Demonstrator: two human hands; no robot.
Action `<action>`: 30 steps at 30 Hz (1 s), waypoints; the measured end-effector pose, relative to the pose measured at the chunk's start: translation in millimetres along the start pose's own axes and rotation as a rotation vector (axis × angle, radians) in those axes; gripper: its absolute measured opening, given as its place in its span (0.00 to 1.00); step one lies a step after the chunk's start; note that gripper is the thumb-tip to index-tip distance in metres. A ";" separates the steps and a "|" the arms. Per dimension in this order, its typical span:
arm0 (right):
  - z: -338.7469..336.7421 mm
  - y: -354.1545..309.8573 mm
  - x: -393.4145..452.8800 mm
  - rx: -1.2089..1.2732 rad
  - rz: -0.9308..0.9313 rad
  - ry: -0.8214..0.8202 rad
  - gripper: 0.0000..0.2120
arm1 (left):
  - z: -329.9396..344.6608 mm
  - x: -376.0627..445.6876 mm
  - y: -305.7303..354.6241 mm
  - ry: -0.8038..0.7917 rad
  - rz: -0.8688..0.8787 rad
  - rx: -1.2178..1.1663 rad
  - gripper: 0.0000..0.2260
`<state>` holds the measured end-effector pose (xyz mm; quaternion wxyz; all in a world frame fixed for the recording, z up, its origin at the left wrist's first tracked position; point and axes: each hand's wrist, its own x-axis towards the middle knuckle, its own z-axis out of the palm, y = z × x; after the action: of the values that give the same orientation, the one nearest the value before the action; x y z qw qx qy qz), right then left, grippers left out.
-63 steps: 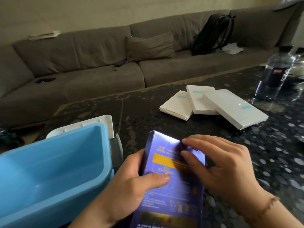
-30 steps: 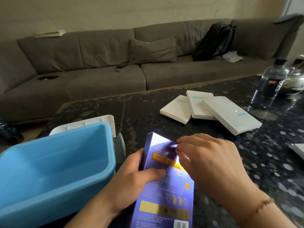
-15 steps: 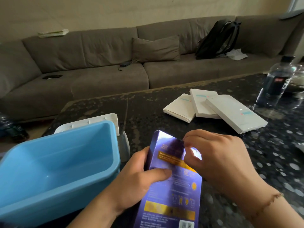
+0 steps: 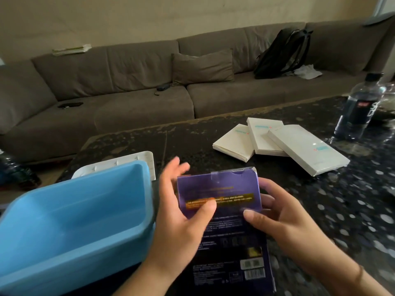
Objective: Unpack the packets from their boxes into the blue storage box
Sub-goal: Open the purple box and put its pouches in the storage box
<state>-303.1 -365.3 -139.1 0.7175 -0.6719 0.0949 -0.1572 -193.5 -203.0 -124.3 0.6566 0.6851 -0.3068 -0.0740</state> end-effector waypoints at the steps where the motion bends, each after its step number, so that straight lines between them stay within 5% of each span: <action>1: 1.7 3.0 -0.2 0.004 -0.020 0.008 0.24 | -1.5 3.3 3.6 0.024 0.138 0.160 0.32; 5: 5.1 7.5 2.5 0.052 -0.028 0.019 0.23 | -7.5 10.0 11.2 0.050 0.414 0.581 0.14; 13: 7.0 14.1 6.9 0.049 -0.053 0.005 0.24 | -13.2 14.7 27.8 0.034 0.670 1.192 0.09; 18: 8.5 15.6 8.5 0.075 -0.071 0.005 0.23 | -13.2 22.7 30.4 -0.025 0.775 1.317 0.17; 30: 6.8 18.8 7.0 0.072 -0.045 0.033 0.22 | -21.3 50.3 27.3 -0.221 1.048 1.403 0.16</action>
<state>-292.4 -360.5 -156.7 0.7358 -0.6450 0.0858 -0.1877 -151.3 -209.5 -80.6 0.0007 0.6904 -0.6179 0.3763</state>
